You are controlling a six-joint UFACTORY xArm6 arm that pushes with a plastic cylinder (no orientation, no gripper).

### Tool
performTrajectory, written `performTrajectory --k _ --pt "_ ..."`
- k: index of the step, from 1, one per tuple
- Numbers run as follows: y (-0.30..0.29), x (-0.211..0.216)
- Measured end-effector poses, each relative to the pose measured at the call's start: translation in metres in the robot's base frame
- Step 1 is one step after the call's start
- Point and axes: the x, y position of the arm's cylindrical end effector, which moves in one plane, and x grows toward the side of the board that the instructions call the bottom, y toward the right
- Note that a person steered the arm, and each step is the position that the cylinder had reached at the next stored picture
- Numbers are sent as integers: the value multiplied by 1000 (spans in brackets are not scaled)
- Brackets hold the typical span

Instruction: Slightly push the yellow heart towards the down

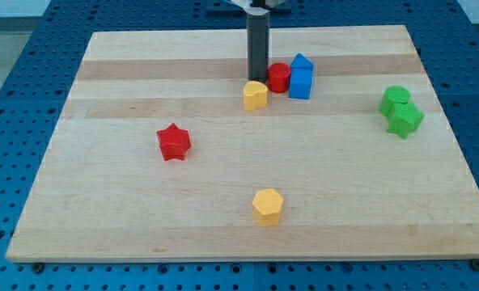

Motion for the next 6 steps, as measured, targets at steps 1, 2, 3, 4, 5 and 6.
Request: performTrajectory --k 1,2,3,4,5,6 --pt "-5 0" --pt "-23 12" --pt "-27 34" --pt "-27 52" --pt "-21 57" --pt "-3 59"
